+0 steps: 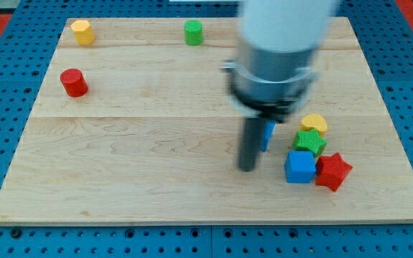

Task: Push the red circle to the center left of the board

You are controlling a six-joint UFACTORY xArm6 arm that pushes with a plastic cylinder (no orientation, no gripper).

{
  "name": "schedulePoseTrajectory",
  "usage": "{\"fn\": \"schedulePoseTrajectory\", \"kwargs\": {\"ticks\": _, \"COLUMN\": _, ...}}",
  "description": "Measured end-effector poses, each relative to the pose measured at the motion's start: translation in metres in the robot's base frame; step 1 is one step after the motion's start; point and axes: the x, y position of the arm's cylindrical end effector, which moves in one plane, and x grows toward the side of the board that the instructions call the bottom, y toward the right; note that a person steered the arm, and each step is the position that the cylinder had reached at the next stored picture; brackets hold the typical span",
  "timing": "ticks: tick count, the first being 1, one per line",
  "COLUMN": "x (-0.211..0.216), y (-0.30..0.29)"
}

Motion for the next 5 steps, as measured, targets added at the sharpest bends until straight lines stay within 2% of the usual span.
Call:
{"fn": "schedulePoseTrajectory", "kwargs": {"ticks": 1, "x": 0.002, "y": -0.132}}
{"fn": "schedulePoseTrajectory", "kwargs": {"ticks": 2, "x": -0.050, "y": -0.267}}
{"fn": "schedulePoseTrajectory", "kwargs": {"ticks": 3, "x": -0.138, "y": -0.291}}
{"fn": "schedulePoseTrajectory", "kwargs": {"ticks": 4, "x": -0.215, "y": -0.237}}
{"fn": "schedulePoseTrajectory", "kwargs": {"ticks": 5, "x": -0.180, "y": -0.205}}
